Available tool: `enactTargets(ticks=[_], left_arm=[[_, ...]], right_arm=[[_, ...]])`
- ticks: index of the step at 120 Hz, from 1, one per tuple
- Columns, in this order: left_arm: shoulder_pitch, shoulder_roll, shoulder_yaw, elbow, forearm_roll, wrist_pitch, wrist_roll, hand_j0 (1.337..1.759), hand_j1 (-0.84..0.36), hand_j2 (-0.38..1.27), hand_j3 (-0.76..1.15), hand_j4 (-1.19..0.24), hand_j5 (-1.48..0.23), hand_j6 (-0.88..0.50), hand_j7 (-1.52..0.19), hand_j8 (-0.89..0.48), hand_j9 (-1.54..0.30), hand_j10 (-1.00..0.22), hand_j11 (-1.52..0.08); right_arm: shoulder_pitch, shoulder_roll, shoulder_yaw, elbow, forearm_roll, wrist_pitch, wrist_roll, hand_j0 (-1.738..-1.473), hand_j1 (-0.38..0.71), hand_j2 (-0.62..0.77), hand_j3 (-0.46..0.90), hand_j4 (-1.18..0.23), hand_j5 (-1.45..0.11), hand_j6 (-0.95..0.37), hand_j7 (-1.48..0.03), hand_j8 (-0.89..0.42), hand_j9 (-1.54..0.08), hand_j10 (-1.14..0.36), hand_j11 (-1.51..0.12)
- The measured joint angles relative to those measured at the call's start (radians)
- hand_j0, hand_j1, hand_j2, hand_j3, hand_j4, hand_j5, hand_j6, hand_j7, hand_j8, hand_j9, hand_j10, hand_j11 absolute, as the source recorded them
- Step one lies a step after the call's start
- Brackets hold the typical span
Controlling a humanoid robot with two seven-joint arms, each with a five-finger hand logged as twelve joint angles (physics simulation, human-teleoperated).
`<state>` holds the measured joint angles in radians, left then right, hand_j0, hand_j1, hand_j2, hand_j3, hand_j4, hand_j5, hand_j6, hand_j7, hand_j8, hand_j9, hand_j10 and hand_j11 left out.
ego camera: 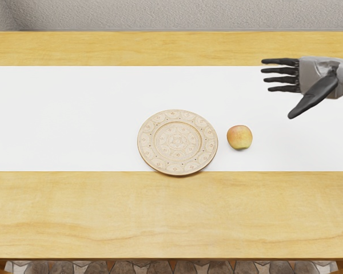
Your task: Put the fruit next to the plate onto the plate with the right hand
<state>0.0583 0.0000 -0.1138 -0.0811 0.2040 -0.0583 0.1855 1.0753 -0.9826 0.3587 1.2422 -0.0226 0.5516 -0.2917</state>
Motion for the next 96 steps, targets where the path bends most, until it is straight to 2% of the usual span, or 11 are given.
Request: enactTargets(ticks=[22,34,53,72,87,96], left_arm=[[0.000,0.000,0.000,0.000,0.000,0.000,0.000,1.658,0.06,0.05,0.00,-0.25,-0.32,-0.25,-0.32,-0.25,-0.32,-0.25,-0.32],[0.000,0.000,0.000,0.000,0.000,0.000,0.000,1.658,0.06,0.05,0.00,-0.25,-0.32,-0.25,-0.32,-0.25,-0.32,-0.25,-0.32],[0.000,0.000,0.000,0.000,0.000,0.000,0.000,1.658,0.06,0.05,0.00,-0.25,-0.32,-0.25,-0.32,-0.25,-0.32,-0.25,-0.32],[0.000,0.000,0.000,0.000,0.000,0.000,0.000,1.658,0.06,0.05,0.00,-0.25,-0.32,-0.25,-0.32,-0.25,-0.32,-0.25,-0.32],[0.000,0.000,0.000,0.000,0.000,0.000,0.000,1.658,0.06,0.05,0.00,-0.25,-0.32,-0.25,-0.32,-0.25,-0.32,-0.25,-0.32],[0.000,0.000,0.000,0.000,0.000,0.000,0.000,1.658,0.06,0.05,0.00,-0.25,-0.32,-0.25,-0.32,-0.25,-0.32,-0.25,-0.32]], right_arm=[[0.001,0.003,0.002,-0.028,-0.074,0.049,-0.018,-1.658,-0.32,0.00,0.00,-0.03,-0.04,-0.03,-0.04,-0.03,-0.04,-0.04,-0.03],[0.004,0.007,-0.003,0.008,-0.238,0.040,-0.025,-1.658,-0.32,0.00,0.00,-0.03,-0.04,-0.03,-0.04,-0.03,-0.04,-0.04,-0.03],[0.011,0.035,-0.027,0.098,-0.462,-0.134,-0.033,-1.658,-0.32,0.00,0.00,-0.03,-0.04,-0.03,-0.04,-0.03,-0.04,-0.03,-0.03],[0.058,0.117,-0.133,0.130,-0.591,-0.328,-0.113,-1.658,-0.32,0.00,0.00,-0.03,-0.04,-0.03,-0.04,-0.03,-0.04,-0.03,-0.04],[0.081,0.182,-0.186,0.147,-0.665,-0.429,-0.233,-1.658,-0.32,0.00,0.00,-0.03,-0.04,-0.03,-0.04,-0.03,-0.04,-0.03,-0.04],[0.087,0.221,-0.198,0.153,-0.685,-0.488,-0.277,-1.658,-0.31,-0.01,0.00,-0.04,-0.04,-0.04,-0.04,-0.04,-0.04,-0.04,-0.04]])
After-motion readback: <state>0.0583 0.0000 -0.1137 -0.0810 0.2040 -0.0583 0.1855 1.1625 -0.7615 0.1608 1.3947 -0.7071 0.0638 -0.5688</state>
